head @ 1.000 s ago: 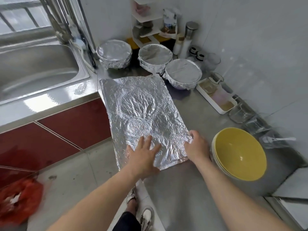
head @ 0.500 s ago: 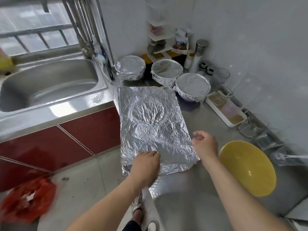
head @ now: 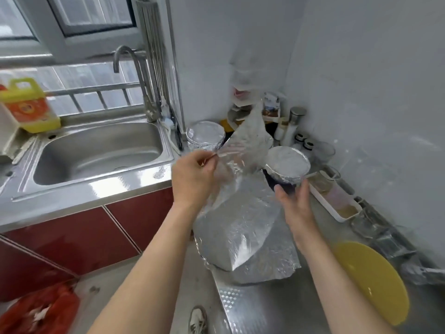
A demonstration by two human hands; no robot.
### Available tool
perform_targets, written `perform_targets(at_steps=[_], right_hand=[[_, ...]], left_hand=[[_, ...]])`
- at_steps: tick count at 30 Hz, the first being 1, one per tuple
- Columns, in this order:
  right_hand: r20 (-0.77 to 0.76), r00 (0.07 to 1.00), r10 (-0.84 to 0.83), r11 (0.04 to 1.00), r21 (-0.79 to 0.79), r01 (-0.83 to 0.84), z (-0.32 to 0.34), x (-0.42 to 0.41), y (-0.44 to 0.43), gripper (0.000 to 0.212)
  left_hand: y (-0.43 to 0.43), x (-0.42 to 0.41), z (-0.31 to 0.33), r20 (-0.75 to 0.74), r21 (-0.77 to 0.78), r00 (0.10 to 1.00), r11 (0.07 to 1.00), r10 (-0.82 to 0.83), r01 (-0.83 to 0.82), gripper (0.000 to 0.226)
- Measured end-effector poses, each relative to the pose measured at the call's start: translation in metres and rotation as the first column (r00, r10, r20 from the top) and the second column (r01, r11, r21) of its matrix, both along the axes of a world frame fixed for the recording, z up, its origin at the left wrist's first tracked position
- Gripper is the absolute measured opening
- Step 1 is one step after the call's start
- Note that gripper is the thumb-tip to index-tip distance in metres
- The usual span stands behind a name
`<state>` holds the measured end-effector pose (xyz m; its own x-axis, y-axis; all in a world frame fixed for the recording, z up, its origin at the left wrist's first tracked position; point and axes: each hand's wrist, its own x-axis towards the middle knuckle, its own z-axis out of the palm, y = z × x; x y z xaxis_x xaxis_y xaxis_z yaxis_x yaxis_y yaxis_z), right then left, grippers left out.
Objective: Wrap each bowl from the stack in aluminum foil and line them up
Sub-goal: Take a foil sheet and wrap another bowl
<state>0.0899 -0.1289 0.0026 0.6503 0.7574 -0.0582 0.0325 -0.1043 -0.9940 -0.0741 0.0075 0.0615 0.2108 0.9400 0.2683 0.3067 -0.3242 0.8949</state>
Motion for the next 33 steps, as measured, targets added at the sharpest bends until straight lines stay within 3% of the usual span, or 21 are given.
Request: perform_targets(at_steps=[2, 4, 7, 11, 13, 16, 20, 25, 27, 31, 33], right_hand=[[0.081, 0.991, 0.108, 0.989, -0.110, -0.099, 0.009, -0.007, 0.007, 0.106], [0.185, 0.958, 0.220, 0.969, -0.155, -0.192, 0.015, -0.017, 0.012, 0.110], [0.401, 0.839, 0.367, 0.924, -0.263, -0.278, 0.018, -0.032, 0.014, 0.120], [0.556, 0.658, 0.508, 0.833, -0.513, -0.209, 0.024, -0.053, 0.013, 0.136], [0.706, 0.585, 0.399, 0.900, -0.423, -0.104, 0.026, -0.065, 0.013, 0.125], [0.899, 0.407, 0.159, 0.970, -0.219, 0.106, 0.010, -0.067, 0.018, 0.099], [0.926, 0.363, 0.103, 0.972, -0.171, 0.160, -0.015, -0.055, 0.020, 0.052], [0.826, 0.430, 0.364, 0.881, -0.455, 0.129, -0.049, -0.042, 0.009, 0.074], [0.755, 0.429, 0.496, 0.801, -0.589, 0.110, -0.061, -0.039, 0.003, 0.070], [0.625, 0.481, 0.615, 0.679, -0.730, 0.080, -0.084, -0.039, -0.005, 0.051], [0.583, 0.515, 0.629, 0.659, -0.751, 0.046, -0.097, -0.044, -0.008, 0.061]], left_hand=[[0.006, -0.004, 0.022, 0.245, -0.142, 0.969, 0.990, 0.033, 0.002, 0.010], [0.013, -0.013, 0.035, 0.428, -0.275, 0.898, 0.961, 0.106, 0.017, 0.009], [0.023, -0.029, 0.035, 0.585, -0.454, 0.769, 0.890, 0.259, 0.046, 0.007], [0.031, -0.046, 0.011, 0.590, -0.617, 0.645, 0.786, 0.486, -0.028, 0.019], [0.027, -0.049, -0.005, 0.527, -0.682, 0.639, 0.727, 0.561, -0.076, 0.009], [0.021, -0.050, -0.033, 0.454, -0.740, 0.679, 0.668, 0.577, -0.073, 0.016], [0.007, -0.057, -0.062, 0.330, -0.825, 0.782, 0.564, 0.528, -0.033, 0.005], [-0.004, -0.076, -0.094, 0.293, -0.871, 0.846, 0.489, 0.445, 0.045, 0.011], [0.000, -0.085, -0.112, 0.263, -0.881, 0.874, 0.470, 0.409, 0.045, 0.003], [0.005, -0.092, -0.138, 0.199, -0.900, 0.923, 0.435, 0.328, 0.040, 0.018], [0.006, -0.087, -0.142, 0.202, -0.903, 0.932, 0.425, 0.300, 0.059, 0.013]])
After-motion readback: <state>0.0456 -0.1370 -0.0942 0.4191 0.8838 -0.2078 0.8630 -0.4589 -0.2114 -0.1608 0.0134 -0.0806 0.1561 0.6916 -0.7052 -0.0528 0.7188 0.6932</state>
